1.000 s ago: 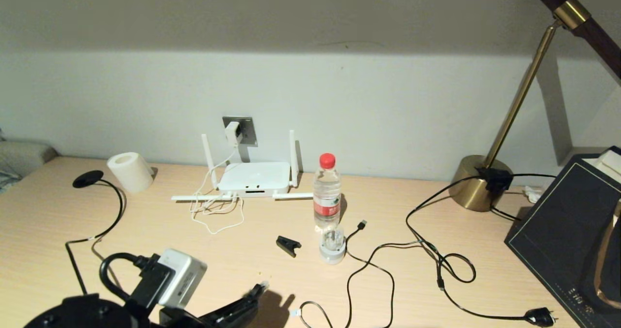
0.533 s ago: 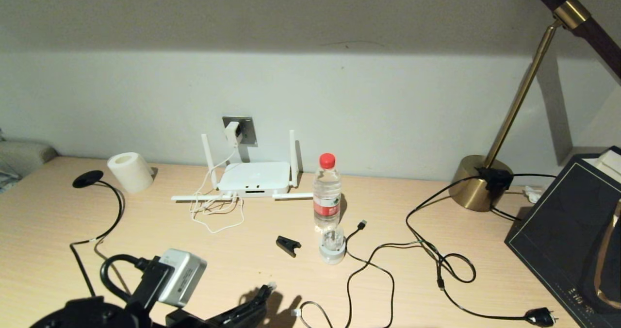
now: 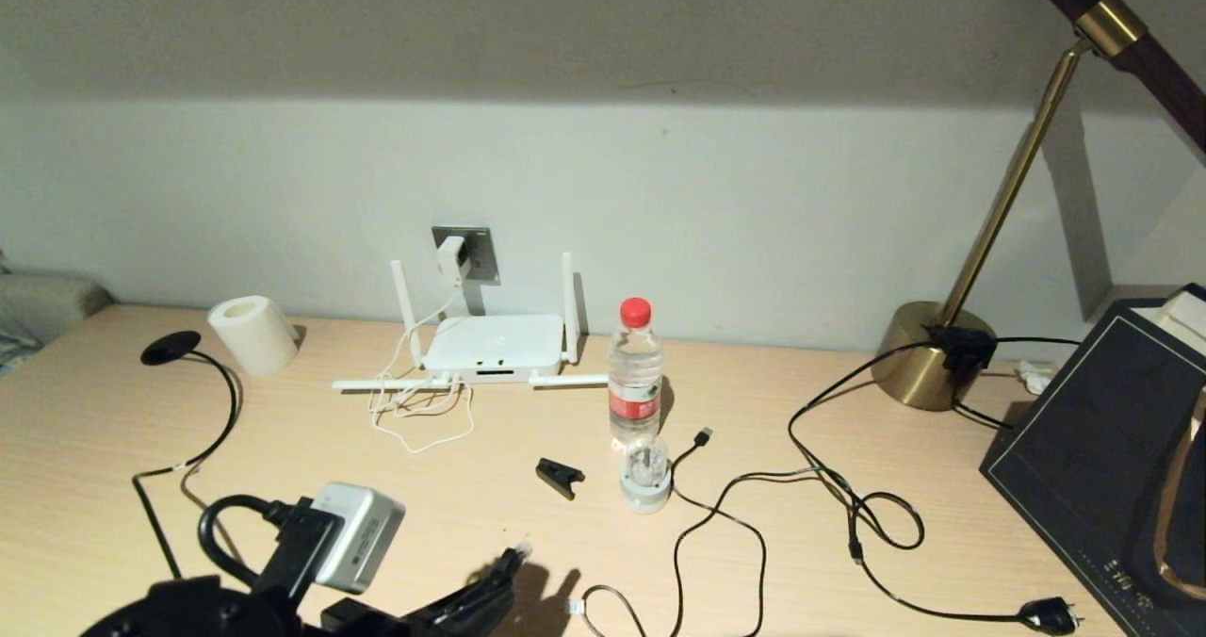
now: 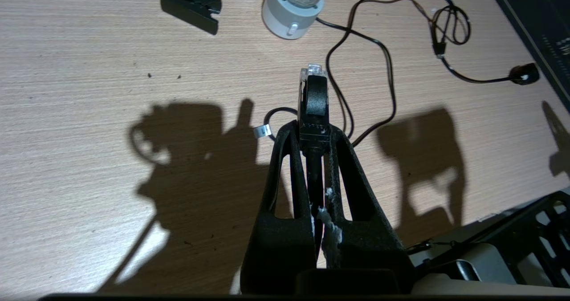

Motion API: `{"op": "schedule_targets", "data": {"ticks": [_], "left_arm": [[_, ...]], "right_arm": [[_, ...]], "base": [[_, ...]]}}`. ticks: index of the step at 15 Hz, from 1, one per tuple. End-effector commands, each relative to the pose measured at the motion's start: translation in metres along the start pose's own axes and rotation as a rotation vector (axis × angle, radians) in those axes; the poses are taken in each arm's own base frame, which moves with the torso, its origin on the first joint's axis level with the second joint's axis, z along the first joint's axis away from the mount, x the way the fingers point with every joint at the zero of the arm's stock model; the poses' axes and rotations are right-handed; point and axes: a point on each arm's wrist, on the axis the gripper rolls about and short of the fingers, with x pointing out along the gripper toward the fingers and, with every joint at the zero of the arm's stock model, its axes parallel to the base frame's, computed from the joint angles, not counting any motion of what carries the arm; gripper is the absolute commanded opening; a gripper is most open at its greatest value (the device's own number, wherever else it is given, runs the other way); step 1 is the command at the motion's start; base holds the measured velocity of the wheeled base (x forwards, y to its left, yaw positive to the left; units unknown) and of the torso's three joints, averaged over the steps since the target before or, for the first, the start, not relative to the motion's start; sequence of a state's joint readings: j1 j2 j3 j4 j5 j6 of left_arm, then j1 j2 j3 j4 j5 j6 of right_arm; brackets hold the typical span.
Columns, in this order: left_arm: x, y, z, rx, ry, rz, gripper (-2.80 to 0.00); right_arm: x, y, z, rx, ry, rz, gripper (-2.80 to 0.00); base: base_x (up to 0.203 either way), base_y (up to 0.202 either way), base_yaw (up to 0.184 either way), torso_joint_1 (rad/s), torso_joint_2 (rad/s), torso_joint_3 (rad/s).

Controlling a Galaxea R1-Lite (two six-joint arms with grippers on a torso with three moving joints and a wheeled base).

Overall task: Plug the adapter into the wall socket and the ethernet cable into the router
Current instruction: Align cable and router interface

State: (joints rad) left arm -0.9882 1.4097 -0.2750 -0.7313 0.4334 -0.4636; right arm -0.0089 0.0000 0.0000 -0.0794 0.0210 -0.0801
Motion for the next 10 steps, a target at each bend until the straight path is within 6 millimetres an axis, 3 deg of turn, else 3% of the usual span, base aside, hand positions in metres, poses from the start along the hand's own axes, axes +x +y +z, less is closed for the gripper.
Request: {"op": "schedule_targets", "data": {"ticks": [1, 5, 7, 10], "left_arm": [[0.001, -0.002, 0.000, 0.001, -0.016, 0.021, -2.80], [0.000, -0.014, 0.008, 0.003, -0.045, -0.019, -2.80], [0.001, -0.014, 0.007, 0.035, -0.042, -0.019, -2.80], [0.002, -0.014, 0.006, 0.111, -0.040, -0.014, -2.80]], "right_arm": [[0.002, 0.001, -0.008, 0.018, 0.030, 0.001, -2.80], [0.002, 0.001, -0.008, 0.049, 0.029, 0.000, -2.80], [0.002, 0.001, -0.009, -0.059, 0.031, 0.018, -2.80], [0.002, 0.001, -0.010, -0.083, 0.030, 0.029, -2.80]], "base": [[0.000, 0.000, 0.000, 0.000, 0.00, 0.000], [0.000, 0.000, 0.000, 0.000, 0.00, 0.000], [0.000, 0.000, 0.000, 0.000, 0.00, 0.000], [0.000, 0.000, 0.000, 0.000, 0.00, 0.000]]}}
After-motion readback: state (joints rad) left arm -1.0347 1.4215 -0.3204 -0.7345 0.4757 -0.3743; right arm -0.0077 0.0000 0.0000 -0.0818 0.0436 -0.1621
